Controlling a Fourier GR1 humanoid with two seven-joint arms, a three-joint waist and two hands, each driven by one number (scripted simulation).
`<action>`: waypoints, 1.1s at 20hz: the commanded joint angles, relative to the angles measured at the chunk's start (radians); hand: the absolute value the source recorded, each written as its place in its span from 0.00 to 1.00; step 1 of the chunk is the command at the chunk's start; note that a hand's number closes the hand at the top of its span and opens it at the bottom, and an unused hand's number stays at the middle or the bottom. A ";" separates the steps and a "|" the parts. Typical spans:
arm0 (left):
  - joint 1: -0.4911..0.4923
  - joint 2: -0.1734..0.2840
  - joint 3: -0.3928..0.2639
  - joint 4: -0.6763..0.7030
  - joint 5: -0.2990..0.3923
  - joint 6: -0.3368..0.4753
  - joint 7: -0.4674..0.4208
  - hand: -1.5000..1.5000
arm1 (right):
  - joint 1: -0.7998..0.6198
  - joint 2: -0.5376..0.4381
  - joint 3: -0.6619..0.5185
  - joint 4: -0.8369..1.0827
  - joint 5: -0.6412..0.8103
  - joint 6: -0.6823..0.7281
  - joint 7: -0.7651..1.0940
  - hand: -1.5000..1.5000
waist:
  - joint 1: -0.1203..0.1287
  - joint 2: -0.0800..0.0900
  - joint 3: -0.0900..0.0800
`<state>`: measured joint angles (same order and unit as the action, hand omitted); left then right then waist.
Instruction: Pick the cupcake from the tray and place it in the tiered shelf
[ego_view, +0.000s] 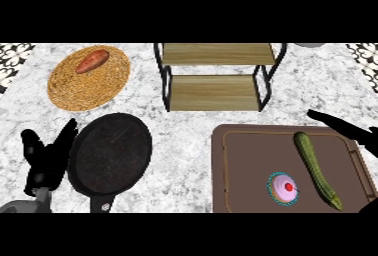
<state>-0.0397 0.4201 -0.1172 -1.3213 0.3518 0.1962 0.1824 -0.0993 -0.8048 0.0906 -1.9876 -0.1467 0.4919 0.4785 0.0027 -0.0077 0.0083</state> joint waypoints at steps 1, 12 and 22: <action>-0.020 -0.052 -0.042 -0.020 0.010 -0.013 0.074 0.50 | 0.005 0.014 0.073 -0.059 0.072 0.013 0.086 0.00 | -0.004 0.007 -0.009; -0.030 -0.065 0.007 0.001 0.001 -0.061 0.073 0.50 | 0.032 0.123 0.171 -0.085 0.307 -0.016 0.170 0.00 | -0.005 0.008 -0.008; 0.007 -0.107 0.016 0.008 -0.059 -0.072 0.021 0.50 | 0.068 0.228 0.226 -0.073 0.457 -0.028 0.172 0.00 | -0.001 0.008 -0.009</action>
<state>-0.0267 0.3806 -0.0589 -1.3403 0.2965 0.1508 0.2143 -0.0030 -0.6344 0.2757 -2.0886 0.2530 0.4680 0.6268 0.0041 -0.0056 0.0094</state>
